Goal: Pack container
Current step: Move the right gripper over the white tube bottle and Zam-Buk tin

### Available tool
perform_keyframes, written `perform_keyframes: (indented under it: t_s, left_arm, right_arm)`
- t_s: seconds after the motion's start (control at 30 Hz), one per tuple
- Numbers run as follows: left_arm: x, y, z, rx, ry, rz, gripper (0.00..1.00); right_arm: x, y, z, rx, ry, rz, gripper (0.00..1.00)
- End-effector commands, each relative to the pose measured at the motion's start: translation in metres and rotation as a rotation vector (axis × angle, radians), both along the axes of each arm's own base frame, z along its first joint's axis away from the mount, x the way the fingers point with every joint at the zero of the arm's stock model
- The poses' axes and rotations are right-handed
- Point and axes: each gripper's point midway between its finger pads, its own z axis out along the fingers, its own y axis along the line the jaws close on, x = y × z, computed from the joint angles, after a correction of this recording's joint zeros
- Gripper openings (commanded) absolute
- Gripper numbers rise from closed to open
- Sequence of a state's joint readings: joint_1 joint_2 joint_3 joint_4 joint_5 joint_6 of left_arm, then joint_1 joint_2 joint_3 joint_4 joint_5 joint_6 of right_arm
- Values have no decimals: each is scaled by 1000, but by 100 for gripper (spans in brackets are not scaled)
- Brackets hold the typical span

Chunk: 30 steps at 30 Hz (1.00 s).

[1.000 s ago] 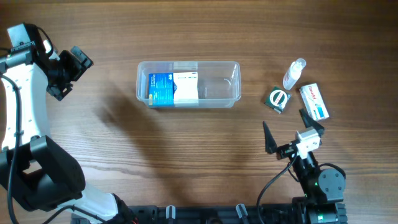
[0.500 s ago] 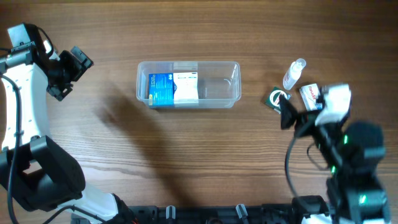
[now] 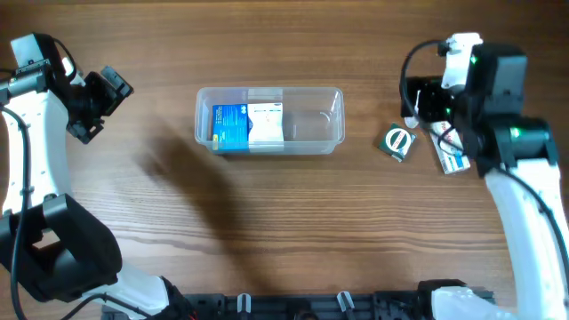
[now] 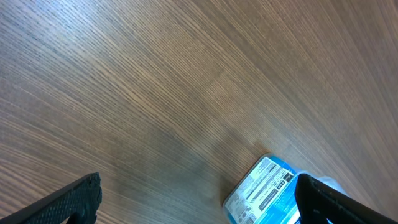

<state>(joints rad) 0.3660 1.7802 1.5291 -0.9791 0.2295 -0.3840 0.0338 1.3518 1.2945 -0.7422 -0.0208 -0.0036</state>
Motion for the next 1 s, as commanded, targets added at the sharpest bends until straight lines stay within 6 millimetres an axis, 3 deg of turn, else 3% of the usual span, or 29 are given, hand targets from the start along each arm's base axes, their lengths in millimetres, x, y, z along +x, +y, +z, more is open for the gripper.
perform_keyframes:
  t_s: [0.0,0.13,0.23,0.37,0.53,0.67,0.83,0.97]
  left_arm:
    - [3,4,11,12,-28,18,100]
    - [3,4,11,12,-28,18,100]
    - [3,4,11,12,-28,18,100]
    - [3,4,11,12,-28,18,100]
    - [3,4,11,12,-28,18,100]
    - [3,4,11,12,-28,18,100]
    - [3,4,11,12,-28,18,100]
    - [3,4,11,12,-28,18,100]
  right_arm:
    - [16,-10,-6,-17,18,-36,100]
    - [21,-25,-2,-74,-7,-94,100]
    - [14,-24,-10,-74,32,-91,100]
    - [14,-42,-39,-72,124,-141,100]
    - [27,-40,-80,8,214,-110,100]
    - [31,-40,-99,9,258,-110,100]
    - [23,-42,-99,8,281,-138,100]
    - [-4,-51,-108,18,388,-265,100]
